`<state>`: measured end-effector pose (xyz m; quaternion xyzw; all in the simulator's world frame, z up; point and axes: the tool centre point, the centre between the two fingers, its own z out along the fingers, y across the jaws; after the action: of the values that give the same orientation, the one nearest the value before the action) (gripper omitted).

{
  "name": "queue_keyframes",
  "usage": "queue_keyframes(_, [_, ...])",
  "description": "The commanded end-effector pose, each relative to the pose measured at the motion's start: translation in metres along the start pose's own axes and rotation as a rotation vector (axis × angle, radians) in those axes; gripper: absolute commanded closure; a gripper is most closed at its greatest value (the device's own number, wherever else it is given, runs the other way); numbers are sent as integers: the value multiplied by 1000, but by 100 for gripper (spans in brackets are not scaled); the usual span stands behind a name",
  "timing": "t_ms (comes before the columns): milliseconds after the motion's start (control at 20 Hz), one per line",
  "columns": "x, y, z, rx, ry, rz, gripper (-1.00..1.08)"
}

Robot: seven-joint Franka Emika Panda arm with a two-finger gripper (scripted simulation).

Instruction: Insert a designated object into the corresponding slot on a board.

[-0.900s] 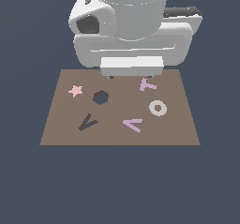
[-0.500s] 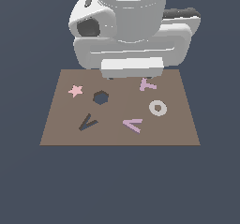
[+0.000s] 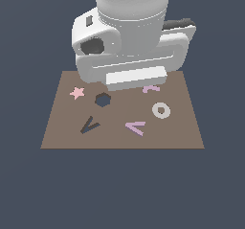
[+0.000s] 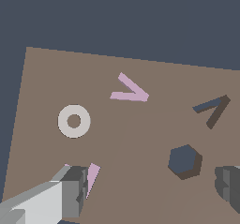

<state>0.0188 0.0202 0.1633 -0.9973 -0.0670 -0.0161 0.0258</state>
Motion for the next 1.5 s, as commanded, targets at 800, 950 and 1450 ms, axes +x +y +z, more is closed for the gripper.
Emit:
queue_keyframes(800, [38,10,63,-10,-33,-645,-92])
queue_keyframes(950, [45,9,75,-13,-39,-760,-92])
queue_keyframes(1450, [61,3,103,-19,-53,-1046,-92])
